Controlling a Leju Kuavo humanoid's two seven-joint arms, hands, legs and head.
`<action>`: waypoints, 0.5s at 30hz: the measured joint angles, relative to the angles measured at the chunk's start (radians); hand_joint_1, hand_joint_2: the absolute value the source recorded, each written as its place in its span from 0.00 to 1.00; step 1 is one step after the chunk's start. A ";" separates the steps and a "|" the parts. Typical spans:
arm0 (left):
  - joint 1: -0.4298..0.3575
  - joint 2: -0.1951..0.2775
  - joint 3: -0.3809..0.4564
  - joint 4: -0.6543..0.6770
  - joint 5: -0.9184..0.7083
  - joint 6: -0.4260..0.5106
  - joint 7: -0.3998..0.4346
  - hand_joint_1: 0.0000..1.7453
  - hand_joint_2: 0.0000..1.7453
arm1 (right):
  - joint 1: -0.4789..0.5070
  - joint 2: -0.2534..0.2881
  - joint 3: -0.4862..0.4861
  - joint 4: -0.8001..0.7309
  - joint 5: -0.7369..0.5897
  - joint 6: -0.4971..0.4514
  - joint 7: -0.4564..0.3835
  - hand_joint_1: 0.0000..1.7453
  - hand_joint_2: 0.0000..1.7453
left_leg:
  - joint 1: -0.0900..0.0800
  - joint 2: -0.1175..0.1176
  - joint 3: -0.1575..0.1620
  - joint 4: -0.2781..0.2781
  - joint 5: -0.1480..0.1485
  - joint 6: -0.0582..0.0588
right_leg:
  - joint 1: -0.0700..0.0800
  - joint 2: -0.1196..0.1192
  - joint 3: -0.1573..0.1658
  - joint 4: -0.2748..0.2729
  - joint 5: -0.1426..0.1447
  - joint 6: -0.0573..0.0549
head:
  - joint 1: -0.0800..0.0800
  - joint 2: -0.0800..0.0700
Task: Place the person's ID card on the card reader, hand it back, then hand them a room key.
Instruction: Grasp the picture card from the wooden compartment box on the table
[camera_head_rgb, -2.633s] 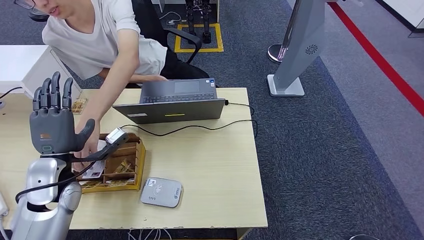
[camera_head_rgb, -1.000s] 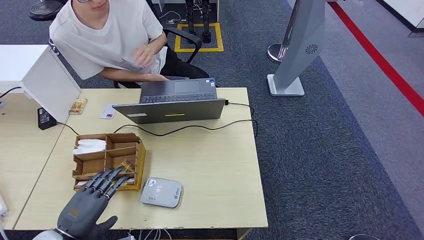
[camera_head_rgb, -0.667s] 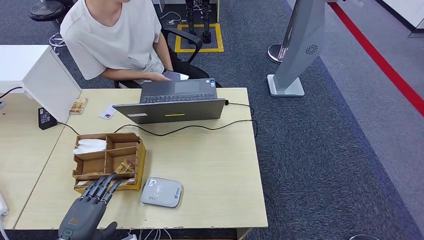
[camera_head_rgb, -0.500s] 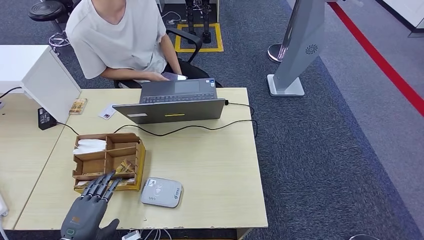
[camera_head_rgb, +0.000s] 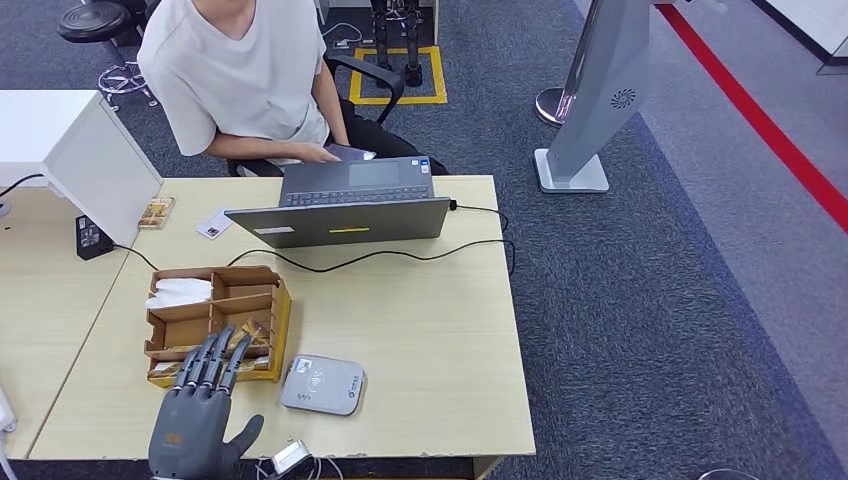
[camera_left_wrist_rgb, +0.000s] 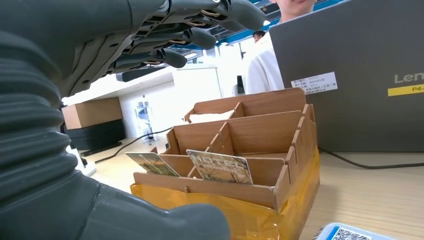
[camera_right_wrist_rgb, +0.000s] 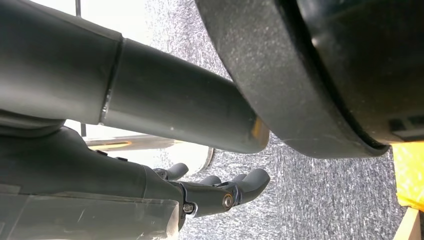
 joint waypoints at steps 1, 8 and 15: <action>-0.001 -0.005 0.004 0.007 -0.003 0.000 0.000 0.00 1.00 | 0.000 0.000 0.000 0.000 0.000 -0.002 0.000 0.00 0.00 | 0.000 0.000 0.000 0.000 0.000 0.000 | 0.000 0.000 0.000 0.000 0.000 0.000 | 0.000 0.000; -0.019 -0.045 0.041 0.071 -0.031 -0.012 -0.001 0.00 1.00 | 0.001 0.000 0.000 0.000 0.004 -0.012 0.000 0.00 0.00 | 0.000 0.000 0.000 0.000 0.000 0.000 | 0.000 0.000 0.000 0.000 0.000 0.000 | 0.000 0.000; -0.033 -0.071 0.093 0.119 -0.052 -0.013 0.000 0.00 1.00 | 0.001 0.000 0.001 0.000 0.007 -0.013 0.000 0.00 0.00 | 0.000 0.000 0.000 0.000 0.000 0.000 | 0.000 0.000 0.000 0.000 0.000 0.000 | 0.000 0.000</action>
